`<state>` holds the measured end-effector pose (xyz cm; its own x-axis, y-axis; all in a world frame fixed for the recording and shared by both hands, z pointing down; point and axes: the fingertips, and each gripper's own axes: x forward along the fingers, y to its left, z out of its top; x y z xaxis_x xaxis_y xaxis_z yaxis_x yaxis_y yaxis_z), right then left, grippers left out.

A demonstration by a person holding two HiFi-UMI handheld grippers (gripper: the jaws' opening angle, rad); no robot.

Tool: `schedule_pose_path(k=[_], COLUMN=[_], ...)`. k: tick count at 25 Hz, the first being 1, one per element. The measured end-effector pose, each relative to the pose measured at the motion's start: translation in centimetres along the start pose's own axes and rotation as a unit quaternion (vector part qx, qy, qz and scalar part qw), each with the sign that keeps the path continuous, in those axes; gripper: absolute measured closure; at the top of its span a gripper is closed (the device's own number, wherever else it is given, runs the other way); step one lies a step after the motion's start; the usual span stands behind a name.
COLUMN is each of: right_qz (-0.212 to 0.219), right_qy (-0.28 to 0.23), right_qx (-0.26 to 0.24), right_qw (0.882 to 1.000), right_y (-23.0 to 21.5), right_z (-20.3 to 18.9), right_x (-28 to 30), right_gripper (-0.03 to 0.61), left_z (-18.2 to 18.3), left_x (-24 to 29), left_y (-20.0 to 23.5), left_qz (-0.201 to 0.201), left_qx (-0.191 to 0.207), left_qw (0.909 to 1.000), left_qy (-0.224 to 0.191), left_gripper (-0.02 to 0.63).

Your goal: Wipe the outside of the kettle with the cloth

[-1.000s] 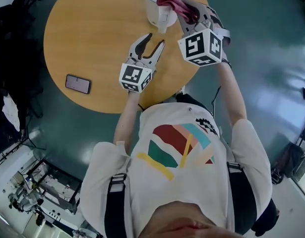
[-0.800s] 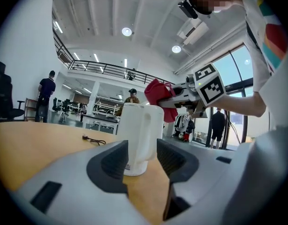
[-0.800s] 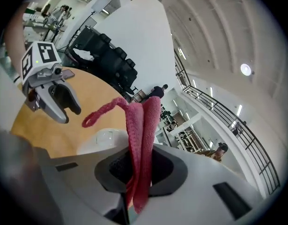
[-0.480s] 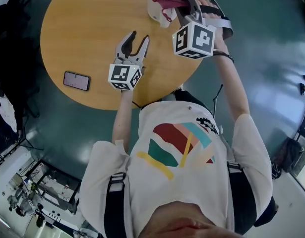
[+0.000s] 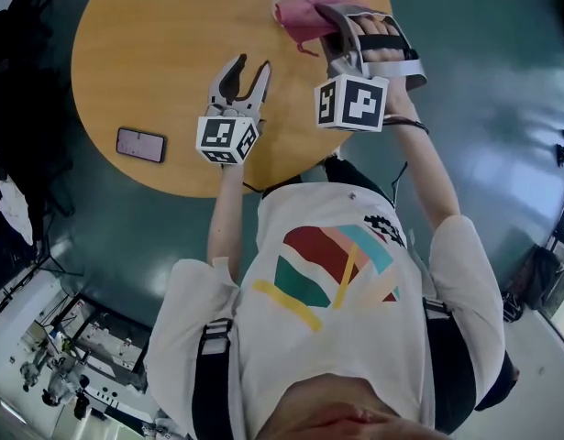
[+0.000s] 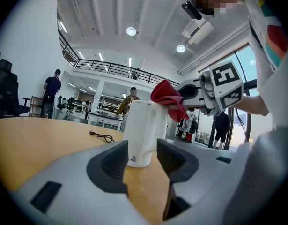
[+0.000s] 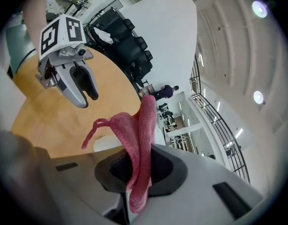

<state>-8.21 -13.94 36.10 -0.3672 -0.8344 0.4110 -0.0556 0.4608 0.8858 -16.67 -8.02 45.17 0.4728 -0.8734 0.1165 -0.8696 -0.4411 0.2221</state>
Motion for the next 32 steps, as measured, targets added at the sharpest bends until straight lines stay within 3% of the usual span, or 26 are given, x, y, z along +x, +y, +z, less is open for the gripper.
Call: schedule_pose_path(k=[5,11,21,29,32], right_qz=[0.019,0.065,0.058,0.026,0.043], right_qy=[0.004,0.015,0.026,0.046,0.033], right_qx=[0.014,0.043,0.067,0.099,0.153], right_qw=[1.000,0.997,0.996,0.994,0.987], right_y=[2.2,8.5,15.5,15.7,15.5], right_z=[-0.1,-0.8,-2.6,-6.5,-7.0], right_x=[-1.3,0.3,5.4,9.4,8.5], right_gripper=[0.540,0.540,0.540,0.540,0.540], left_z=[-0.6,-2.0,-4.4,-7.5,-7.2], left_x=[-0.3,-0.8,-2.4,-2.4,-2.3], left_y=[-0.1,0.0,2.1,1.6,0.7], left_qz=[-0.003,-0.008,0.019,0.018,0.009], left_qx=[-0.007,-0.010,-0.012,-0.015,-0.015], left_qw=[0.9999,0.9995,0.9976,0.9947,0.9959], left_qy=[0.008,0.028,0.065,0.100,0.088], left_gripper=[0.396,0.394,0.396,0.396,0.396])
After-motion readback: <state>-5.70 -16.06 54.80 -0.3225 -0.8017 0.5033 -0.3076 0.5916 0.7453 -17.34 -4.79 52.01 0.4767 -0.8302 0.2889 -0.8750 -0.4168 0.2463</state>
